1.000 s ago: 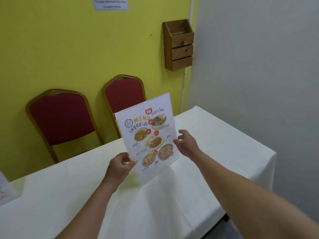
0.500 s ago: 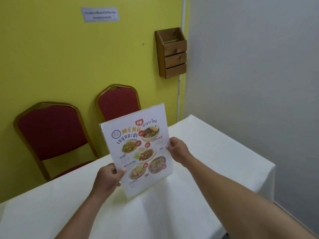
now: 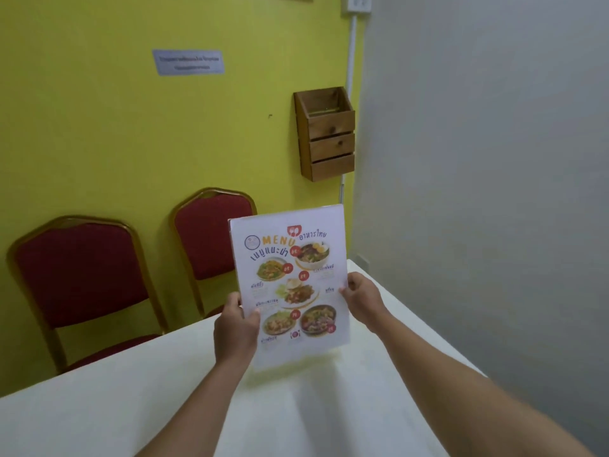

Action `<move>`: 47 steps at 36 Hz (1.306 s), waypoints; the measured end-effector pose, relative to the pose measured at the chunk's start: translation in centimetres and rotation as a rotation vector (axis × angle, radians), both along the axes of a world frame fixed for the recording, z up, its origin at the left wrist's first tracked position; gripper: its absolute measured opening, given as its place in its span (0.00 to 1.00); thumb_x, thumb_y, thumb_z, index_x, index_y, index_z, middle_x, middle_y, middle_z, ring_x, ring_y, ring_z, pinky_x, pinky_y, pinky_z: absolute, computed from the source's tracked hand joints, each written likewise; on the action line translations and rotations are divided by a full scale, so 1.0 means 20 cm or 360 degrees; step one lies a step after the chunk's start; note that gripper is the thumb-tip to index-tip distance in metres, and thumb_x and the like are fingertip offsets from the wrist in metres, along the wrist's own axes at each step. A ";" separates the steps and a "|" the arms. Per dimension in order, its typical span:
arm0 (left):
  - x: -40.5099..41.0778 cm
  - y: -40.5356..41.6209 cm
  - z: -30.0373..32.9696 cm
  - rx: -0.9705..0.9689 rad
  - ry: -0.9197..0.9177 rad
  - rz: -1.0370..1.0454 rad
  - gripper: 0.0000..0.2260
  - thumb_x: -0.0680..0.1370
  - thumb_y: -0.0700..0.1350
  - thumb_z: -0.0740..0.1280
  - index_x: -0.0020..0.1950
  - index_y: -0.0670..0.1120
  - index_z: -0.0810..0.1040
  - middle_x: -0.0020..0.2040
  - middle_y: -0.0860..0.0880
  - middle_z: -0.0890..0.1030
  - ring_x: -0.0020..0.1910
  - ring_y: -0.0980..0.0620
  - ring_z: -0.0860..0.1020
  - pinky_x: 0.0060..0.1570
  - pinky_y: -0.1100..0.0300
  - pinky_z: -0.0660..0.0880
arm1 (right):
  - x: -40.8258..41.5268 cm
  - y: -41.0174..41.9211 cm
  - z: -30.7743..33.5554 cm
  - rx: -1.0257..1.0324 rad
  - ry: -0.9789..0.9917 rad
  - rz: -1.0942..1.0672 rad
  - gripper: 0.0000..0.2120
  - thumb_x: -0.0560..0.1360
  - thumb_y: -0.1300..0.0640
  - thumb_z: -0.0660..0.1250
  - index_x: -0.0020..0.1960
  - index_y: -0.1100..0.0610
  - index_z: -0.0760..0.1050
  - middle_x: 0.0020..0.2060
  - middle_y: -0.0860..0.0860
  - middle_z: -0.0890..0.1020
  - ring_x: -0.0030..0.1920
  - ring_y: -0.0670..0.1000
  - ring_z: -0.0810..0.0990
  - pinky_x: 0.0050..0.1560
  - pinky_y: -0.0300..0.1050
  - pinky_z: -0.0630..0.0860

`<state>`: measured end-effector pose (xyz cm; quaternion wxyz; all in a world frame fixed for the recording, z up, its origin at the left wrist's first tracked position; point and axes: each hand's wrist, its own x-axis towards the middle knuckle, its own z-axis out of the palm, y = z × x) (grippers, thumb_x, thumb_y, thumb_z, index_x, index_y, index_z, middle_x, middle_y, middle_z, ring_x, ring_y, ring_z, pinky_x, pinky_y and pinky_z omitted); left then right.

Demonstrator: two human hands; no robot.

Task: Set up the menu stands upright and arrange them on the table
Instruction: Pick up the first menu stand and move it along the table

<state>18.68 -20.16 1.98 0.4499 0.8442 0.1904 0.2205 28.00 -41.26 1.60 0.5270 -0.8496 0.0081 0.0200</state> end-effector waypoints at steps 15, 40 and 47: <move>0.61 -0.40 0.01 -0.0020 0.0014 0.0188 0.10 0.72 0.38 0.67 0.52 0.44 0.73 0.33 0.51 0.74 0.36 0.45 0.75 0.36 0.57 0.69 | 0.69 -0.36 0.03 0.0031 -0.0094 0.0147 0.05 0.75 0.62 0.64 0.48 0.58 0.77 0.45 0.51 0.82 0.46 0.54 0.79 0.46 0.45 0.72; 0.86 -0.42 -0.11 -0.0091 0.0119 0.0274 0.11 0.75 0.38 0.67 0.56 0.43 0.72 0.48 0.37 0.82 0.36 0.47 0.73 0.32 0.59 0.65 | 1.07 -0.30 -0.19 0.0031 -0.0019 0.0223 0.07 0.76 0.61 0.64 0.52 0.58 0.78 0.46 0.54 0.83 0.49 0.57 0.81 0.53 0.52 0.78; 0.87 -0.41 -0.13 -0.0076 0.0143 0.0246 0.11 0.75 0.39 0.67 0.57 0.44 0.72 0.49 0.39 0.83 0.37 0.48 0.74 0.33 0.59 0.67 | 1.06 -0.30 -0.20 0.0096 0.0034 0.0185 0.05 0.77 0.62 0.63 0.51 0.59 0.76 0.45 0.54 0.81 0.50 0.58 0.81 0.51 0.49 0.76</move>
